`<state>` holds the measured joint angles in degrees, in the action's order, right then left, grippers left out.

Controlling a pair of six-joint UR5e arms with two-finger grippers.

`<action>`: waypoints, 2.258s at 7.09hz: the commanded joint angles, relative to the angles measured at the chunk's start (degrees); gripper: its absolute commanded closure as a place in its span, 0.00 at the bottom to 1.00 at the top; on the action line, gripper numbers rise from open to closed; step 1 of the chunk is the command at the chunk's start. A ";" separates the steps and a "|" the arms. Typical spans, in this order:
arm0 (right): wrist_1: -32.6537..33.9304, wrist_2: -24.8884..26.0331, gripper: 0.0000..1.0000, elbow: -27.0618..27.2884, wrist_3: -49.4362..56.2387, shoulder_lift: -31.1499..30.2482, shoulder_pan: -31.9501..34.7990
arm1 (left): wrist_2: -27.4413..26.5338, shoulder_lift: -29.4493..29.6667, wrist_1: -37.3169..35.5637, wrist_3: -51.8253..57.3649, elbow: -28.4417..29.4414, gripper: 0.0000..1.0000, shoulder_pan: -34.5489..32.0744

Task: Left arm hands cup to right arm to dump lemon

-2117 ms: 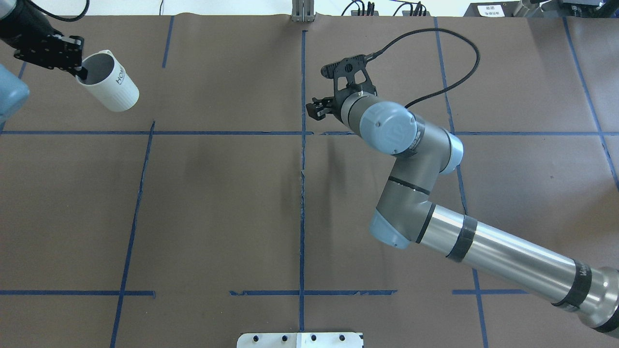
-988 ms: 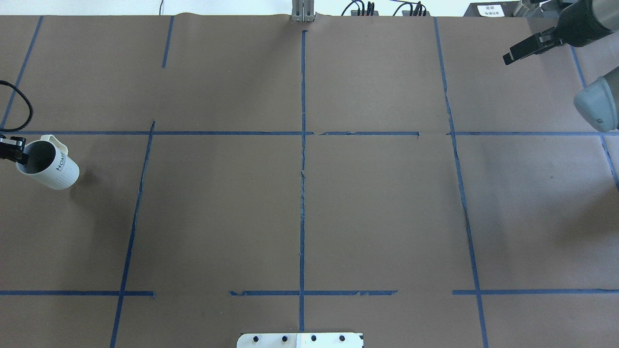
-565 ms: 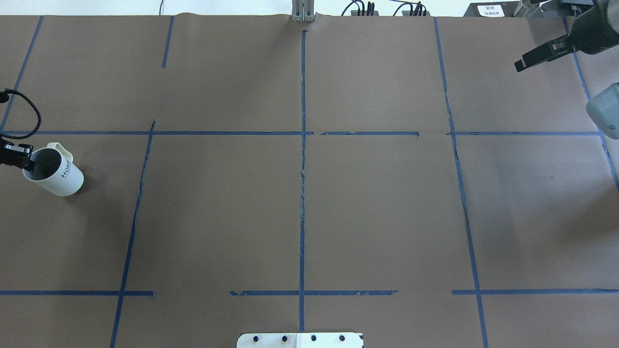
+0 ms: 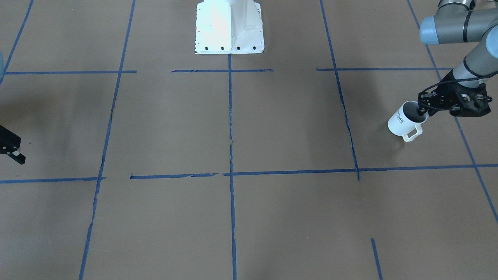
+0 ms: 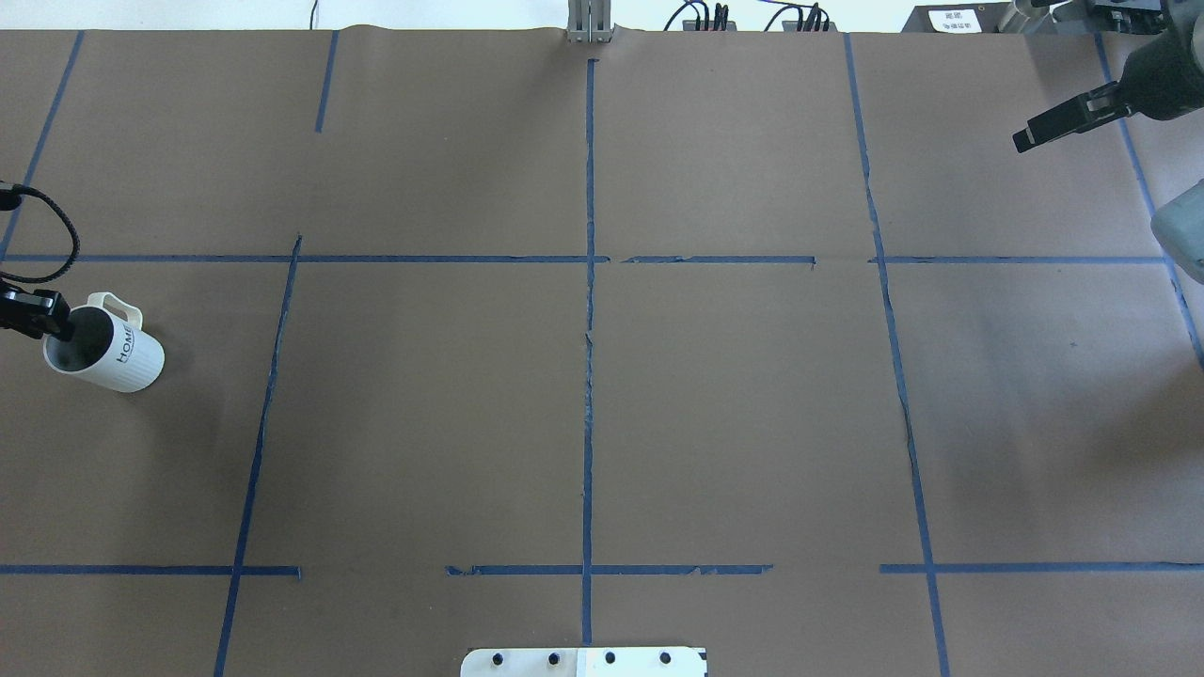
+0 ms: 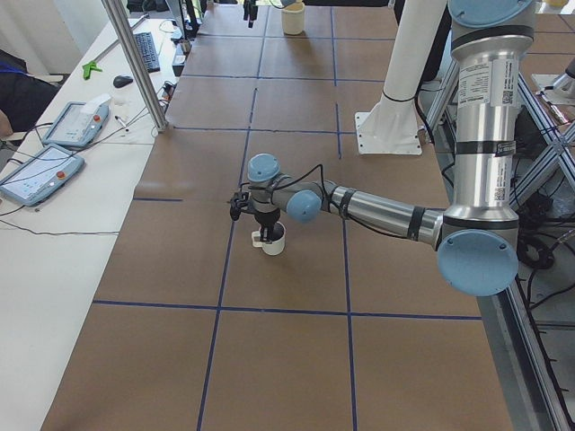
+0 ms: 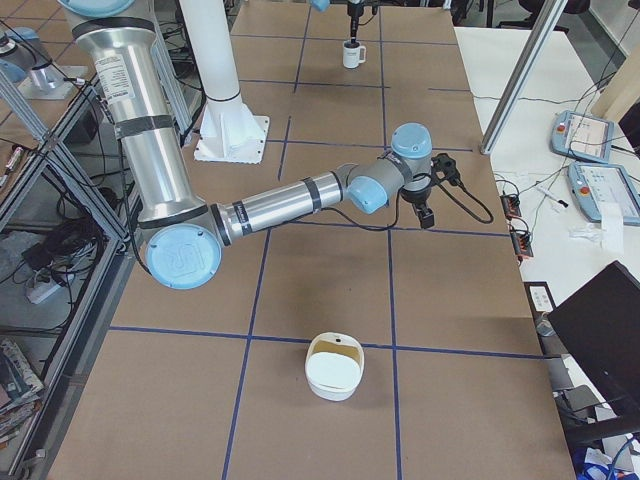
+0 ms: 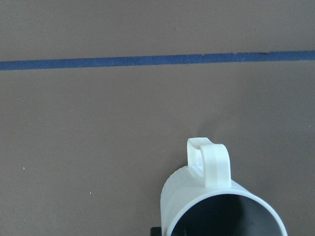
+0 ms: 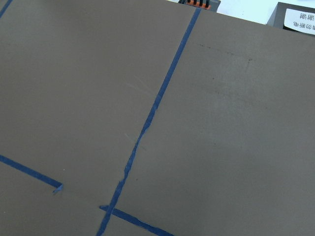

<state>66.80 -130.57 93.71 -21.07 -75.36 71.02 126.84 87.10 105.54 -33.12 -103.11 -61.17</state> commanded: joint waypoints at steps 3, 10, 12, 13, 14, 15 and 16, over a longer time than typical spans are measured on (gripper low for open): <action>3.13 -3.18 0.00 0.07 11.26 -4.09 4.73 | 2.36 -0.53 -24.62 35.84 -4.72 0.00 -18.58; 10.35 -4.07 0.00 0.68 21.95 -18.15 12.48 | 9.62 -9.93 -21.70 41.04 -4.64 0.00 -27.25; 13.09 -4.07 0.00 3.83 22.13 -24.01 15.01 | 9.57 -10.11 -21.78 41.29 -4.56 0.00 -27.25; 14.31 -4.77 0.00 4.37 22.13 -24.57 15.64 | 8.96 -10.37 -21.87 41.29 -4.03 0.00 -27.25; 14.93 -4.69 0.00 4.99 22.21 -25.36 15.73 | 8.95 -10.46 -21.78 41.12 -4.81 0.00 -27.42; 14.94 -4.69 0.00 6.04 22.21 -26.06 15.82 | 9.04 -10.55 -21.95 41.21 -4.56 0.00 -28.90; 17.64 -4.69 0.00 7.27 22.21 -25.55 15.91 | 9.04 -10.55 -22.30 41.12 -3.77 0.00 -29.09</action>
<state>82.28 -135.25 99.62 1.13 -100.94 86.78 135.87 76.60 83.54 8.05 -107.48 -89.67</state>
